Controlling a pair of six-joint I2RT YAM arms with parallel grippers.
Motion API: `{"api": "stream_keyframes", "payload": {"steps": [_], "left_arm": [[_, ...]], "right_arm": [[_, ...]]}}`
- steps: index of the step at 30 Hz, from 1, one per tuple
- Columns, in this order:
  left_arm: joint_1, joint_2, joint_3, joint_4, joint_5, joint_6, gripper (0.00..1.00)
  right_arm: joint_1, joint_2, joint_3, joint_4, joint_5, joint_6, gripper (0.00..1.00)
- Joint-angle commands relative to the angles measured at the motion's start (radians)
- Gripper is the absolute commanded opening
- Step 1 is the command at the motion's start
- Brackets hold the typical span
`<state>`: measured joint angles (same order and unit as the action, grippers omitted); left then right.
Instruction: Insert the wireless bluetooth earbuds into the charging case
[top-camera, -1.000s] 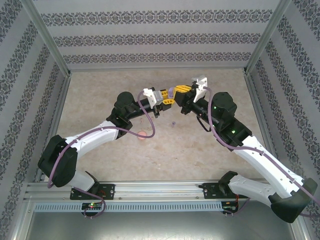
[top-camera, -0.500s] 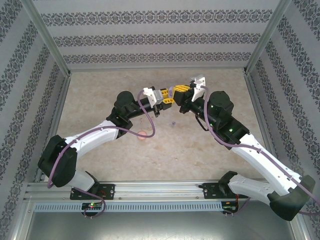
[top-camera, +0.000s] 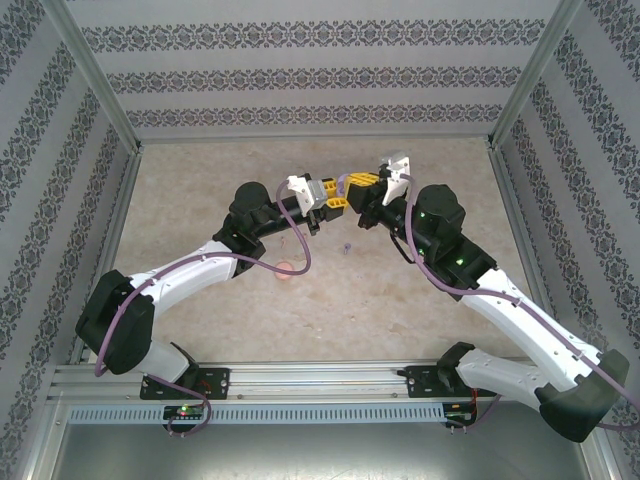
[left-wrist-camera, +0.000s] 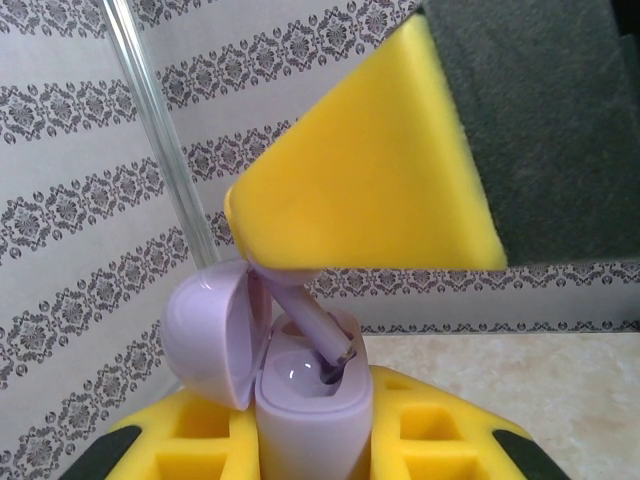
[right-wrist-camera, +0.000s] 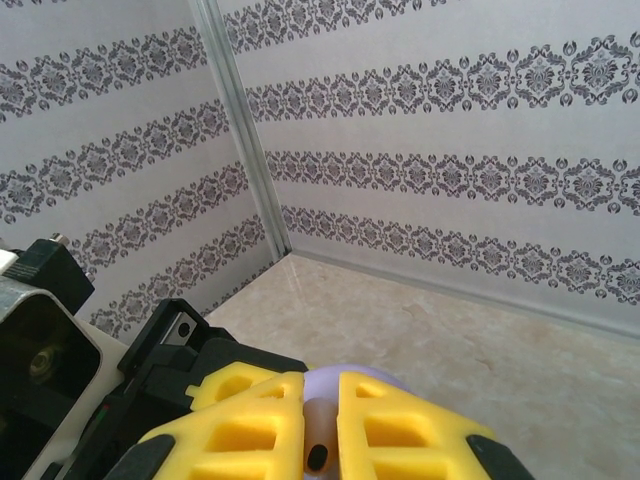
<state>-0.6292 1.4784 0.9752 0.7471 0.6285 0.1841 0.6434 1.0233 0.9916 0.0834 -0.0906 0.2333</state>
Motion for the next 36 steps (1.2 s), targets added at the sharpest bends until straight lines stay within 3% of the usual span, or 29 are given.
{"api": "stream_keyframes", "payload": {"steps": [1, 13, 36], "left_arm": [[-0.017, -0.023, 0.033, 0.029, 0.010, 0.012, 0.00], [-0.017, -0.021, 0.040, 0.030, -0.007, 0.002, 0.00], [-0.017, -0.017, 0.050, 0.044, -0.072, -0.044, 0.00]], "right_arm": [[-0.006, -0.019, -0.022, -0.005, 0.015, 0.004, 0.12], [0.004, -0.007, -0.036, -0.040, -0.025, -0.006, 0.10], [0.071, -0.032, -0.131, -0.045, 0.115, -0.070, 0.09]]}}
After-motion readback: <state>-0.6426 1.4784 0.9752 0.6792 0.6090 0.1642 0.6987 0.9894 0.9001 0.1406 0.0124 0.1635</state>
